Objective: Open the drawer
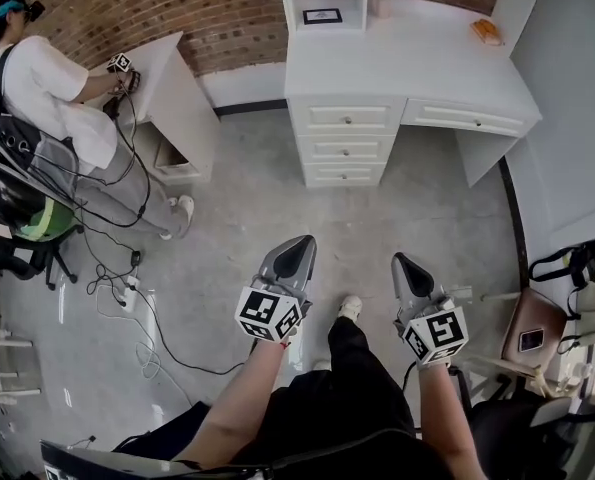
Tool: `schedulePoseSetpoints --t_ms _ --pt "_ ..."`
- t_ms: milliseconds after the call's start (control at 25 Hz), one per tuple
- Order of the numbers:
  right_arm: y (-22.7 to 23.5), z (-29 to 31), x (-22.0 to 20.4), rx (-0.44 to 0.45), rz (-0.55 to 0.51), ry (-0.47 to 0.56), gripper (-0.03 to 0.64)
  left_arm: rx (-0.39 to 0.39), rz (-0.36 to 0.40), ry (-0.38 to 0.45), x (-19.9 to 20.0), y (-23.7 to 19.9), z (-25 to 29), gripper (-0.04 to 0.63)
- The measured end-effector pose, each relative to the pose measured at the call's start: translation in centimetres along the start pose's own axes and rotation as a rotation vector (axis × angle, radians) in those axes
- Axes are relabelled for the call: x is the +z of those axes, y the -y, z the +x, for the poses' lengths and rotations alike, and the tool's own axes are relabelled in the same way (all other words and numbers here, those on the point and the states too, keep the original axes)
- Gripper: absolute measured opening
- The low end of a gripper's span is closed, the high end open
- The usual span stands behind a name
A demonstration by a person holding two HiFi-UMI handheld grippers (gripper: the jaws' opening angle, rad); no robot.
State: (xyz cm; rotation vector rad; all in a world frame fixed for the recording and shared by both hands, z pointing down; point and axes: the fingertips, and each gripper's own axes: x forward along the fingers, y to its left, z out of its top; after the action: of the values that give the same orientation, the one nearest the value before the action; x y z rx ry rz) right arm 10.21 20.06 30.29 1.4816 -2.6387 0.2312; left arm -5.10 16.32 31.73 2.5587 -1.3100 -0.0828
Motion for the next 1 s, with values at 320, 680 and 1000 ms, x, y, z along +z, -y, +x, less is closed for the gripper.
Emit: schedulePoseSetpoints --t_ms 320,680,1000 --pt "5.9 6.3 -0.3 0.000 0.044 -0.034 0.002 0.012 -0.015 -0.029 0.1 -3.4 7.0 0.005" --pt "9.9 11.0 -0.8 0.038 0.048 -0.055 0.002 0.041 -0.020 -0.032 0.0 -5.8 12.4 0.003" --pt "12.8 13.8 -1.0 0.042 0.053 -0.063 0.002 0.036 -0.039 -0.031 -0.7 -6.6 16.4 0.003"
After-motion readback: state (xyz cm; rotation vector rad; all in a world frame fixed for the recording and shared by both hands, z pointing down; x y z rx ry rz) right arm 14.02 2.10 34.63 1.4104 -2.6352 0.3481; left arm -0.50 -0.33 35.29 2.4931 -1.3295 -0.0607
